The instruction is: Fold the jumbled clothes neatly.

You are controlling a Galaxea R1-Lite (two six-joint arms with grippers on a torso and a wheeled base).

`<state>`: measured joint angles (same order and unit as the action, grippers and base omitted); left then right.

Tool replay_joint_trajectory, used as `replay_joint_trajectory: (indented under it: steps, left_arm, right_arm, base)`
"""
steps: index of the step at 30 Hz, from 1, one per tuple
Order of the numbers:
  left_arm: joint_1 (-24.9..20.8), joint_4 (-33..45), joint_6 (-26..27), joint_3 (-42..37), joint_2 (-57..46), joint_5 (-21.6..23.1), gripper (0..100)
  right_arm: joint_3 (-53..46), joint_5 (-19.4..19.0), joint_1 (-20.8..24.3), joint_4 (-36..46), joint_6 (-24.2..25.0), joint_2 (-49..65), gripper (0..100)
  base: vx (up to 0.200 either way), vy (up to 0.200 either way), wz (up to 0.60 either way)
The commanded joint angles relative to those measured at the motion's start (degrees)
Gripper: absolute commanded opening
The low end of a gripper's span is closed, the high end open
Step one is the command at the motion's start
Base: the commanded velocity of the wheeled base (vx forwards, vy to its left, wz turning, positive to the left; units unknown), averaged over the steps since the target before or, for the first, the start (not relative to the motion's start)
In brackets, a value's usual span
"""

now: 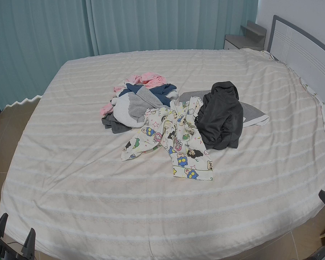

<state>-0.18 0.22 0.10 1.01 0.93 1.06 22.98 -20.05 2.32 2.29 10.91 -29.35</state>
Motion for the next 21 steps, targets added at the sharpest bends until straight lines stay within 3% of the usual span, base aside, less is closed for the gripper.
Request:
replay_joint_trajectory:
  steps: [1, 2, 3, 5, 10, 15, 17, 21]
  left_arm:
    - [0.01, 0.04, -0.01, -1.01, -0.93, -0.01, 100]
    - [0.01, 0.04, -0.01, -1.01, -0.93, -0.01, 100]
    - [0.01, 0.04, -0.01, -1.01, -0.93, -0.01, 100]
    - [0.01, -0.04, -0.01, -1.01, -0.93, -0.01, 100]
    - [0.01, 0.04, -0.01, -1.01, -0.93, -0.01, 100]
    - [0.01, 0.04, -0.01, -1.01, -0.93, -0.01, 100]
    - [0.01, 0.04, -0.01, -1.01, -0.93, -0.01, 100]
    - [0.01, -0.04, -0.01, -1.01, -0.93, -0.01, 100]
  right_arm:
    - [2.95, -4.2, 5.15, -14.77, 3.06, -44.3, 100]
    - [2.95, -4.2, 5.15, -14.77, 3.06, -44.3, 100]
    - [4.44, -3.06, 5.42, -19.78, 4.38, -53.09, 100]
    - [6.99, -2.36, 5.77, -23.12, 6.58, -60.29, 100]
    - [14.37, 0.19, 8.67, -26.81, 14.75, -72.77, 100]
    - [20.61, 4.85, 10.87, -29.19, 19.24, -82.44, 100]
    - [25.18, 9.07, 12.45, -33.05, 22.84, -88.95, 100]
    - [30.11, 11.88, 14.65, -39.12, 26.71, -95.54, 100]
  base:
    - [0.0, 0.0, 0.0]
    - [0.0, 0.0, 0.0]
    - [0.0, 0.0, 0.0]
    - [0.0, 0.0, 0.0]
    - [0.0, 0.0, 0.0]
    - [0.0, 0.0, 0.0]
    - [0.0, 0.0, 0.0]
    - [0.0, 0.0, 0.0]
